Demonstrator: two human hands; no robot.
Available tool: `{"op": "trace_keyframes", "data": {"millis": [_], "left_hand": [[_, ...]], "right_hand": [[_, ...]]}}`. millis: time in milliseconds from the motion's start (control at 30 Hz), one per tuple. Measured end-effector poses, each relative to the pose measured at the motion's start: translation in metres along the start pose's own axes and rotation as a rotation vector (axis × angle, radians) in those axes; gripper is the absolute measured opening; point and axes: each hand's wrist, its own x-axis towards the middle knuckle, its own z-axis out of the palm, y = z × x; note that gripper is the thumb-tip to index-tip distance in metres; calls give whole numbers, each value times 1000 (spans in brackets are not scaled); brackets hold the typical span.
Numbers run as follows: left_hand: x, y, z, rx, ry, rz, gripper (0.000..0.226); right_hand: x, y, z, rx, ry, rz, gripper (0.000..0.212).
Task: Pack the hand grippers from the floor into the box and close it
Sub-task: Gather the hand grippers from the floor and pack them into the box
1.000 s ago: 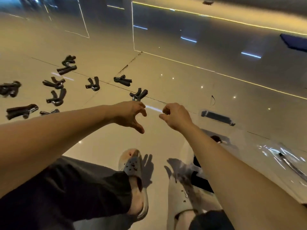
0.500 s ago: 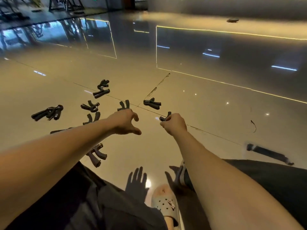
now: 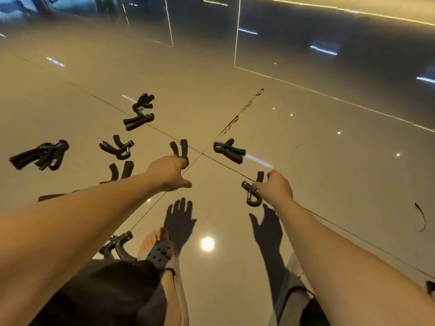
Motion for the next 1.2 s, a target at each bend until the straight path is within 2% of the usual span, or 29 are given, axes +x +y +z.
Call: {"op": "trace_keyframes", "data": {"millis": [67,200,367,533,667,767,867,933,1000,1100,1133,1200], "left_hand": [[34,-15,13,-42,-41,-55,80],[97,-36,37,-165,-75,-150,85],[155,-47,79,-266,-87,-213,91],[196,-62,100,-210,-81,-269,106],[204,-58,108,-111,-133,-256,97],[188,-45,115,-73,-83,-179,76],[170,-42,123,-297,-77,-2,56],[165,-44,122,-330,-16,99,63],[167,-50,124,-199,60,204,89],[173,-64,130,-9,-37,292,124],[175,-65,131,15,-71,296,125],[176,-62,133,37,-78,275,106]], "right_hand": [[29,7,19,-20,-8,77,54],[78,16,57,-51,-21,227,78],[117,20,84,-131,21,297,83],[132,8,103,-250,63,106,79],[137,5,114,-227,20,-99,70],[134,9,117,-146,-5,-115,69],[130,14,116,-87,-11,-77,69],[126,18,117,-107,4,-80,71],[121,21,119,-141,29,-83,71],[118,22,120,-161,25,-79,69],[118,23,119,-180,2,-89,68],[116,26,118,-232,-41,-113,68]]}}
